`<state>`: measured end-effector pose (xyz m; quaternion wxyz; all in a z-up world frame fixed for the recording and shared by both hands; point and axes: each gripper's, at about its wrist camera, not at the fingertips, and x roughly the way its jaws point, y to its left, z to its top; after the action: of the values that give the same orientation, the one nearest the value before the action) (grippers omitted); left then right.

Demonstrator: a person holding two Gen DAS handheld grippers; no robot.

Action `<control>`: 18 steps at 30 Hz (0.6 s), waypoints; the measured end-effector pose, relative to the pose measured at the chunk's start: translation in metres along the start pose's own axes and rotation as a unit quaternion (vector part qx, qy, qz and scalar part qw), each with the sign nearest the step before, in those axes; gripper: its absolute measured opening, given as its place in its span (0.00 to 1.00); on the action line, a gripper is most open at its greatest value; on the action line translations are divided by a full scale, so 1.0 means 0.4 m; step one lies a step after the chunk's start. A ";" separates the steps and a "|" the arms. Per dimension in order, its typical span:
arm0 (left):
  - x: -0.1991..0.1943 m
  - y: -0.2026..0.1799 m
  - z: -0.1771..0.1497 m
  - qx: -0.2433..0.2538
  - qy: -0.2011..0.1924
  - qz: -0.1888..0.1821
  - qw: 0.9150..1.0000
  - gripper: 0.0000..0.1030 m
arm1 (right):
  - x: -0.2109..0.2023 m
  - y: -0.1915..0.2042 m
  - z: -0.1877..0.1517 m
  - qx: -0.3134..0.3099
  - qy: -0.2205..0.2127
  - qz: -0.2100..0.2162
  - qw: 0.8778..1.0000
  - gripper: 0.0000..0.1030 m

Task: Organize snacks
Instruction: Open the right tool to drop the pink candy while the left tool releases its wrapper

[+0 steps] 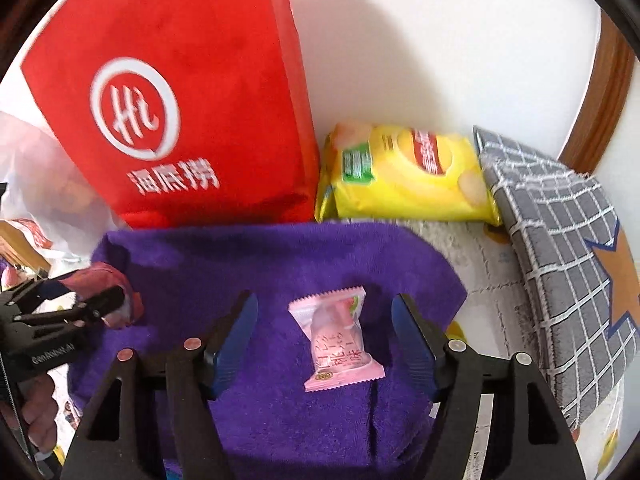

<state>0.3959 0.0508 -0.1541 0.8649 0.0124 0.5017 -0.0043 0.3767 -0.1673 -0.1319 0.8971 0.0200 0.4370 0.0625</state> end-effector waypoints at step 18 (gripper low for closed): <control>-0.241 -0.063 -0.026 0.022 -0.094 -0.046 0.994 0.72 | -0.240 -0.112 -0.112 0.040 -0.052 -0.007 0.998 0.71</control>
<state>0.3385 0.0254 -0.0760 0.9068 0.0077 0.4178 -0.0561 0.2873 -0.2251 -0.0887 0.9176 0.0561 0.3917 0.0374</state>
